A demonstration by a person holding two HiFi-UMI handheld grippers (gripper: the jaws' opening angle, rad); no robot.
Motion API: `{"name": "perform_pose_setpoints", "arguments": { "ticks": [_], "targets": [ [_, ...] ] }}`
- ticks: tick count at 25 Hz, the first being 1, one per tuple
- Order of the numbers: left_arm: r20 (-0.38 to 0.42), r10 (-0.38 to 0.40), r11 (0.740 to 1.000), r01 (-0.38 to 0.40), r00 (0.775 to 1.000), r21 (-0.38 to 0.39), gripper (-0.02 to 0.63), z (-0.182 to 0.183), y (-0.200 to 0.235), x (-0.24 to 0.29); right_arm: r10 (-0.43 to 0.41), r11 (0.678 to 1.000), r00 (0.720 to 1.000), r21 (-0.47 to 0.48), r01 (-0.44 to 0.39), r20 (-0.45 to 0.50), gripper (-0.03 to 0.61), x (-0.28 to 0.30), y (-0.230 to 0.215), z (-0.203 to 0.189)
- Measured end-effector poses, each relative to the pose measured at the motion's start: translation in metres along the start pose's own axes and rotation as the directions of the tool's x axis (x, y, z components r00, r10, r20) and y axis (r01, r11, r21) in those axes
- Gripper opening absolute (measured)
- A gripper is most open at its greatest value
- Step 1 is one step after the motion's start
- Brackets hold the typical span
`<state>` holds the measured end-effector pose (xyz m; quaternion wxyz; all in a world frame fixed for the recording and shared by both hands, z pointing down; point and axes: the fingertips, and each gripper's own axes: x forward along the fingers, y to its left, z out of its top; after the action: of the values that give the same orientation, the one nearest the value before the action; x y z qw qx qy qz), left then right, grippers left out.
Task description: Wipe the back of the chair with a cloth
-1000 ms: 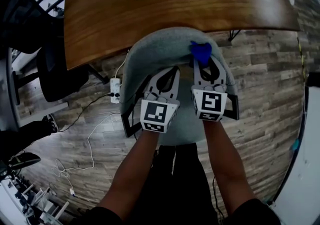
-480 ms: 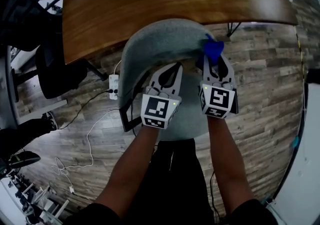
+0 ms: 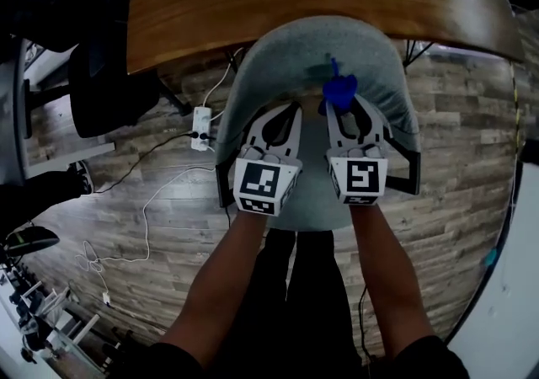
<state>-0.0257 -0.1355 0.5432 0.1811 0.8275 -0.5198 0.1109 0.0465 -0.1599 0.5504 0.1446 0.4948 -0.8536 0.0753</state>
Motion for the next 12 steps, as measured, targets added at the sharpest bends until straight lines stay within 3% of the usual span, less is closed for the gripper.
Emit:
{"name": "perform_pose_setpoints", "arguments": {
  "ticks": [5,12],
  "targets": [
    [0.026,0.130,0.990,-0.127,0.991,-0.068,0.003,-0.010,0.054,-0.034,0.120,0.993,0.993,-0.007,-0.120,0.012,0.135,0.022,0.068,0.002],
    [0.037,0.254,0.961,-0.247,0.967,-0.126,0.003,-0.020,0.093,-0.070,0.309,0.948,0.951,-0.082,-0.308,0.009,0.135,0.041,0.144,0.006]
  ]
}}
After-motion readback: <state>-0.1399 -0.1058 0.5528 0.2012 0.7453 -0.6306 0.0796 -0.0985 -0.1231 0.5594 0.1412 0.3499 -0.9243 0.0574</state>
